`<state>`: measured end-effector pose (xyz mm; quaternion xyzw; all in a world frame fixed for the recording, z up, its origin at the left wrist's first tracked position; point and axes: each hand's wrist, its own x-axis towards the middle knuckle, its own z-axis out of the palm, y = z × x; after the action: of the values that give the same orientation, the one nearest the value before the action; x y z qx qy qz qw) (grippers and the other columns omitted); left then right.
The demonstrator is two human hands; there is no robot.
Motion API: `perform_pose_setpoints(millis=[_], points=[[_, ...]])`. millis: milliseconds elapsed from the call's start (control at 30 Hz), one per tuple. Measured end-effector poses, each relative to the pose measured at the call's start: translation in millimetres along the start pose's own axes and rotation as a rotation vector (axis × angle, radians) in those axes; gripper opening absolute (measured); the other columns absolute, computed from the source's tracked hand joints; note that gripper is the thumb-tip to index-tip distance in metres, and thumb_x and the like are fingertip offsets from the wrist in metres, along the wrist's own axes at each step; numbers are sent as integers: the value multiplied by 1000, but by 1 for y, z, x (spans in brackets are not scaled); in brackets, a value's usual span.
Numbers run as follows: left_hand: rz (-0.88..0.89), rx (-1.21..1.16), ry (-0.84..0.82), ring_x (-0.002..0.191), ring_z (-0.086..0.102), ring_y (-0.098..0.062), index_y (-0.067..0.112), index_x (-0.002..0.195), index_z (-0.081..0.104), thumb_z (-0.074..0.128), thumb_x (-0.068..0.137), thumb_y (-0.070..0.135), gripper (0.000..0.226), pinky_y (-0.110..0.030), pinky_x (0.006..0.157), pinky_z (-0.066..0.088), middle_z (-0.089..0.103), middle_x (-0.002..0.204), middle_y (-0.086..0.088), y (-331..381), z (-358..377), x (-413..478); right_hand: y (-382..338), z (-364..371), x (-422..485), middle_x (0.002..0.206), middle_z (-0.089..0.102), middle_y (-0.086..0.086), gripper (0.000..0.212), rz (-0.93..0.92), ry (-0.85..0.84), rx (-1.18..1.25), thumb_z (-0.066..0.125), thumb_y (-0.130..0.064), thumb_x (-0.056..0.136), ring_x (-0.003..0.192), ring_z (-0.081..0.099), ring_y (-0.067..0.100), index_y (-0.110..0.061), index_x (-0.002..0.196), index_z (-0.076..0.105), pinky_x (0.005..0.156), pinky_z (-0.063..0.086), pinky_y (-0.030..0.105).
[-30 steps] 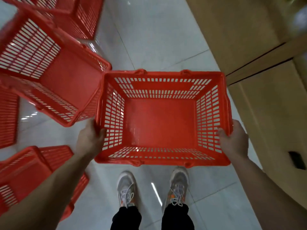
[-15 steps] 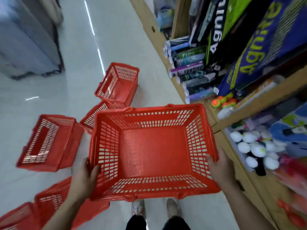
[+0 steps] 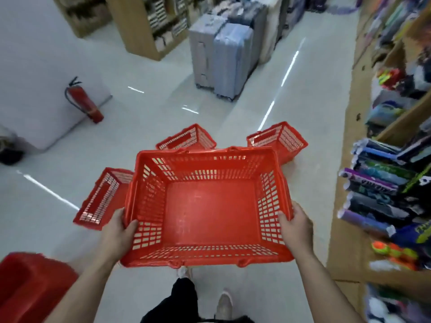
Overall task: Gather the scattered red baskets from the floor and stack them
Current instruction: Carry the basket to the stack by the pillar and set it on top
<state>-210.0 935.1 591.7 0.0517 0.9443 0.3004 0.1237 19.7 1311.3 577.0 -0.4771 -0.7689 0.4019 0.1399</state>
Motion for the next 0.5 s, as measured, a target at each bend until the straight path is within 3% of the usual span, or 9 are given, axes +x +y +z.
perform_pose_setpoints(millis=[167,333,433,500], points=[[-238,-141,174,100,67,-37,11,128,57,67,90,19,40,-39,80,46,71,109,-13,-75,-52,-74,-64,53,-18,102,75,2,35,-224,-188,-77,65,-23,87,95,69,27,-20,122,65,82,55,37],[-420,-179,397,107,64,-38,11,129,57,68,88,14,42,-44,90,46,68,117,-13,-158,-99,-153,-134,124,-70,104,75,3,32,-430,-373,-103,67,-19,87,97,68,29,-22,119,66,81,52,36],[-511,-237,505,103,65,-36,15,126,58,68,88,14,39,-44,87,48,69,113,-11,-212,-124,-197,-173,170,-115,103,75,4,35,-565,-480,-137,67,-17,87,97,69,28,-21,122,66,79,48,30],[-565,-275,573,98,66,-35,15,124,59,67,88,14,37,-41,82,48,70,108,-11,-245,-139,-226,-196,202,-149,105,75,4,36,-627,-536,-148,67,-18,88,99,68,28,-21,124,66,84,50,34]])
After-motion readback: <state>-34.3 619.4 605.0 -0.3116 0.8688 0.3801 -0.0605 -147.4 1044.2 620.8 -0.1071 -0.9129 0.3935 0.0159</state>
